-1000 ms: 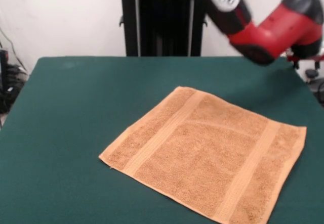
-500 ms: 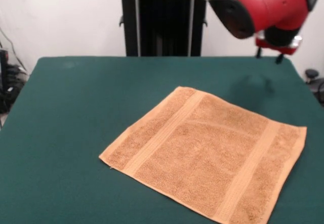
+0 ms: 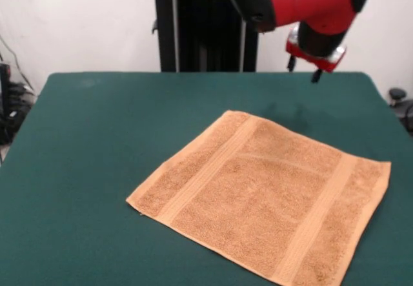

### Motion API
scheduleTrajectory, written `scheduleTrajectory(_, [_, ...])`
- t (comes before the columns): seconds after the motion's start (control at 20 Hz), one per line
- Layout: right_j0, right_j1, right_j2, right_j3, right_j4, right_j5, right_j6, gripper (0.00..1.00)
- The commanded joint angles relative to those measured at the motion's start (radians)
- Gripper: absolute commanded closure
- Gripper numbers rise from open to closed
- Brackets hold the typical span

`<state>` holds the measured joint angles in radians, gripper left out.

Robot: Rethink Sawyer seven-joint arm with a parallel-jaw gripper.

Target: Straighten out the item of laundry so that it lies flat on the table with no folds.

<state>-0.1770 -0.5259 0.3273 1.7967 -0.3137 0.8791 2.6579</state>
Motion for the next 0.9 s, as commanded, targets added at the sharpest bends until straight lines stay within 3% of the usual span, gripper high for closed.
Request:
scheduleTrajectory(0.05, [0.004, 0.024, -0.043, -0.097, -0.032, 0.049, -0.019, 0.00])
scheduleTrajectory(0.9, [0.000, 0.055, -0.040, -0.169, -0.023, 0.047, -0.074, 0.00])
